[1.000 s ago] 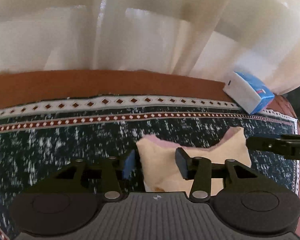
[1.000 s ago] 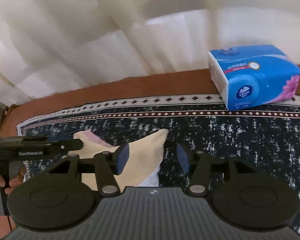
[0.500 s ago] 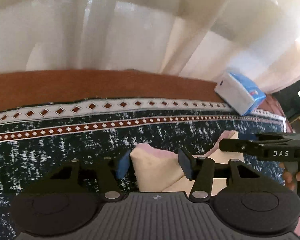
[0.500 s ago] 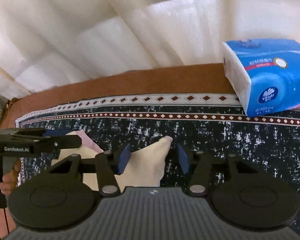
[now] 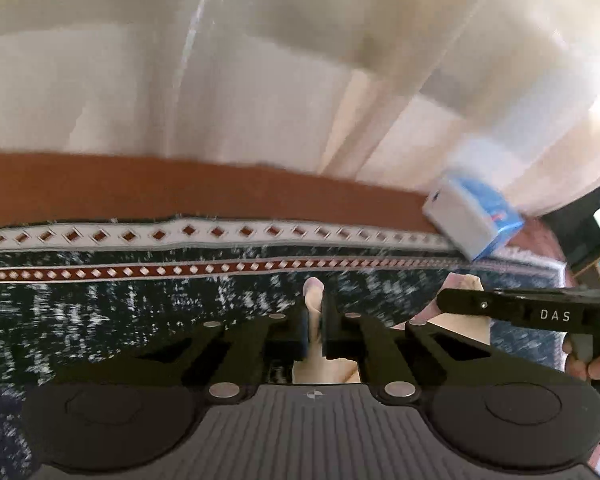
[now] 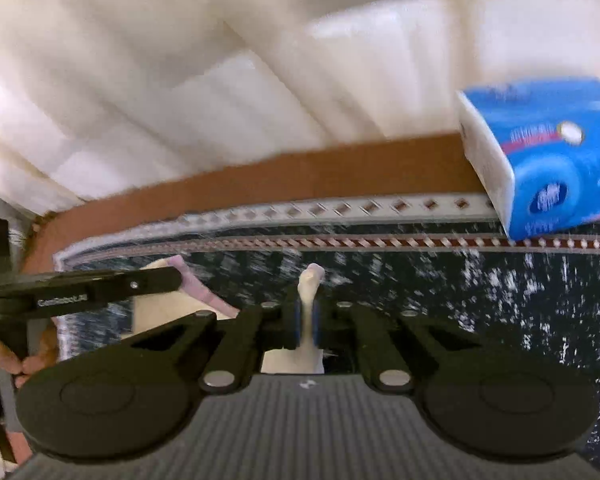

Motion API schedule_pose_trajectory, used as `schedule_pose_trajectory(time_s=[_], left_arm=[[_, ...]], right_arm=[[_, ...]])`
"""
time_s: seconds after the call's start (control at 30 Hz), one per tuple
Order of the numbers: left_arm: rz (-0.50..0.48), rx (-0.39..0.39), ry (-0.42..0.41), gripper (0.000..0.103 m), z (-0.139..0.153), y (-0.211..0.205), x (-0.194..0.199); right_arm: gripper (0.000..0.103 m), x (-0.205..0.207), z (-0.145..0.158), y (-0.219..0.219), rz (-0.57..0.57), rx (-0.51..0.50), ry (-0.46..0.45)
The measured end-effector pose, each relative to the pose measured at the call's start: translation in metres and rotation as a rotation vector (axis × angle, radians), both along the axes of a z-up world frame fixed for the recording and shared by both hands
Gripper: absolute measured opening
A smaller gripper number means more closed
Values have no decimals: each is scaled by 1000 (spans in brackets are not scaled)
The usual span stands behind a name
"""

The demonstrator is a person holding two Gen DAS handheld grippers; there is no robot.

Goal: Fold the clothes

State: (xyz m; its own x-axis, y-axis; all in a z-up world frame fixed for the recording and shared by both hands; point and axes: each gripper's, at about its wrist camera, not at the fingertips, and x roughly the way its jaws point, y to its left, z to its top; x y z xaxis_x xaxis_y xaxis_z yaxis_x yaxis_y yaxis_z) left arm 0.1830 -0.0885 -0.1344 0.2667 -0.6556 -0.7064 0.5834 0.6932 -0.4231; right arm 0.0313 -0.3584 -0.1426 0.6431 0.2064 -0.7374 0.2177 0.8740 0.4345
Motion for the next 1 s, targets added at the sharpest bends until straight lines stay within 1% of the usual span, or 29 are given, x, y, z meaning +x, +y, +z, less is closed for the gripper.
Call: schedule_pose_trajectory(time_s=[0.13, 0.2, 0.3, 0.4, 0.47, 0.57, 0.73, 0.8, 0.87, 0.9, 1.0], left_arm=[[20, -66, -39, 0, 33, 25, -27], [22, -92, -52, 0, 46, 37, -42], [15, -107, -73, 0, 60, 57, -70], [16, -101, -66, 1, 62, 74, -99], [17, -83, -51, 1, 57, 82, -116], [12, -38, -14, 1, 42, 90, -139], [-8, 60, 16, 1, 12, 96, -171], [-27, 85, 17, 1, 4, 96, -182], [-45, 120, 0, 2, 0, 92, -189], [-54, 139, -10, 4, -3, 91, -194], [-59, 179, -17, 18, -10, 91, -200]], right_arm=[[7, -22, 33, 7, 41, 28, -92], [7, -41, 50, 13, 61, 41, -137], [7, -67, 67, 25, 99, 50, -176], [7, -98, 75, 41, 139, 52, -191], [7, -115, 70, 53, 170, 37, -174], [7, -140, 56, 69, 206, 30, -139], [7, -164, 28, 87, 210, 5, -91], [8, -171, 22, 90, 215, -13, -74], [10, -177, 16, 92, 223, -28, -63], [10, -179, 13, 93, 228, -38, -59], [12, -183, 5, 97, 247, -69, -34]])
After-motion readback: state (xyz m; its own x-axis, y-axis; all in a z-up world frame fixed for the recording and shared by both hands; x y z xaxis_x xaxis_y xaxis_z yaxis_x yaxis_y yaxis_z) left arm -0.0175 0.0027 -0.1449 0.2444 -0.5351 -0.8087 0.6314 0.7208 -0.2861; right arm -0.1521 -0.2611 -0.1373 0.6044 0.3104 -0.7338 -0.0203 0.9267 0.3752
